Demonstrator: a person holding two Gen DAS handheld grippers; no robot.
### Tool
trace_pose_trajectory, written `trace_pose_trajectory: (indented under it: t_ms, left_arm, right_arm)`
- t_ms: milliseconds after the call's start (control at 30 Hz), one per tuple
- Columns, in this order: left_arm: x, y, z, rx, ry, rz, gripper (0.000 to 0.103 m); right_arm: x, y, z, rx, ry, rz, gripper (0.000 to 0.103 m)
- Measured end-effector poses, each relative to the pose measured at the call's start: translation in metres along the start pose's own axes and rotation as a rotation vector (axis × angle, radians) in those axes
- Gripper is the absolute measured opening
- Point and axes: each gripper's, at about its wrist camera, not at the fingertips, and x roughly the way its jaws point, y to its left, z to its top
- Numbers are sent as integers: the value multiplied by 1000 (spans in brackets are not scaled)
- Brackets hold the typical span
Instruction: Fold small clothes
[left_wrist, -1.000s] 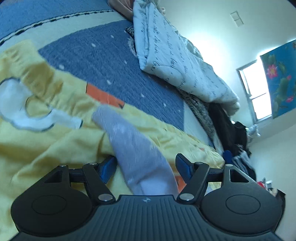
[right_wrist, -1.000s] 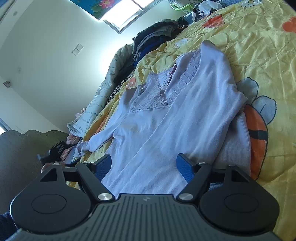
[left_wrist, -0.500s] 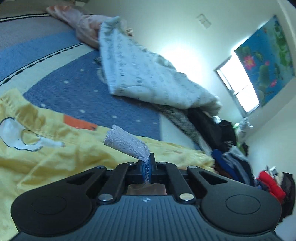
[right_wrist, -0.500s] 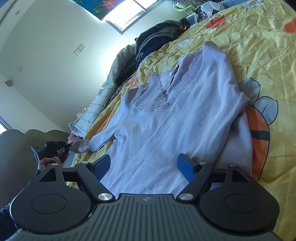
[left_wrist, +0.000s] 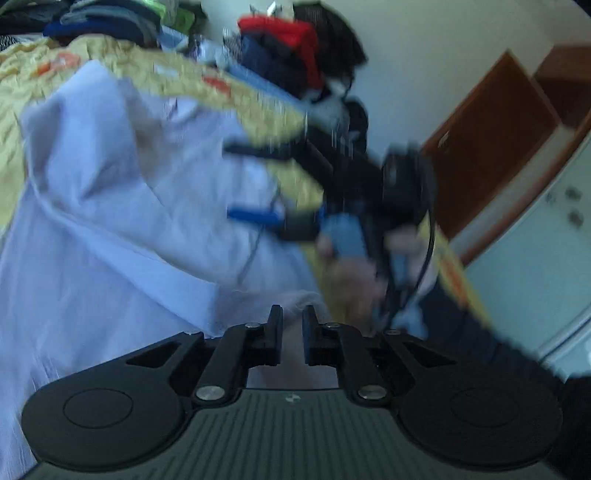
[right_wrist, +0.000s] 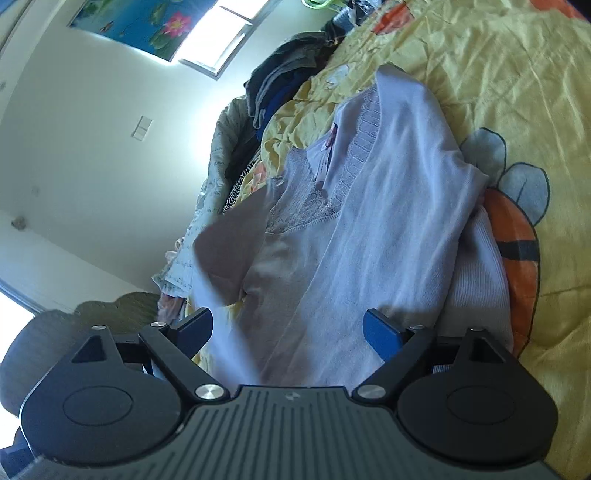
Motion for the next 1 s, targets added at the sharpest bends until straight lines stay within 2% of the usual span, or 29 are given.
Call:
trace_pose_trajectory:
  t_ms: [33, 100, 133, 167, 233, 267, 367, 500, 533, 633, 667, 700, 767, 833, 867, 933, 967, 1000]
  left_arm:
    - [-5, -1, -7, 8, -14, -13, 11]
    - [-18, -2, -13, 52, -20, -31, 22]
    - [-26, -1, -15, 63, -32, -18, 38]
    - [-34, 3, -16, 66, -57, -1, 62]
    - [-53, 10, -21, 44, -150, 19, 83]
    - [-63, 15, -22, 26, -199, 24, 83]
    - [-80, 33, -20, -64, -285, 49, 83]
    - [-78, 61, -14, -232, -322, 78, 83]
    - [-76, 69, -13, -273, -321, 87, 83]
    - [-74, 85, -9, -353, -308, 83, 83]
    - [-76, 88, -10, -366, -313, 77, 83]
    - [-77, 90, -9, -370, -319, 72, 83]
    - [-81, 90, -11, -364, -330, 68, 83]
    - [-84, 88, -14, -363, -339, 63, 83]
    - [-83, 87, -14, -365, -337, 59, 83]
    - [-83, 86, -16, -369, -336, 63, 83]
    - [-84, 85, -17, -367, -337, 67, 83]
    - [-85, 85, -18, -365, -338, 69, 83]
  right_arm:
    - [-1, -1, 1, 19, 6, 4, 92]
    - [-2, -4, 2, 46, 13, 12, 92]
    - [-3, -5, 2, 55, 14, 15, 92]
    - [-4, -4, 2, 60, 14, 13, 92]
    - [-8, -2, 1, 83, 11, -9, 91]
    - [-12, 0, -1, 101, 10, -20, 89]
    - [-41, 10, -16, 75, 23, 28, 87]
    - [-79, 21, -56, 75, 73, 71, 88]
    - [-82, 24, -70, 74, 110, 98, 88]
    - [-78, 44, -115, -4, 298, 135, 87]
    - [-80, 48, -128, -13, 323, 131, 84]
    - [-84, 49, -135, -4, 317, 125, 84]
    - [-99, 42, -136, 51, 233, 137, 84]
    - [-108, 30, -127, 93, 145, 86, 84]
    - [-107, 24, -121, 107, 125, 31, 81]
    - [-97, 17, -114, 111, 126, -93, 71]
    - [-90, 14, -113, 111, 149, -126, 60]
    - [-85, 12, -112, 110, 171, -125, 53]
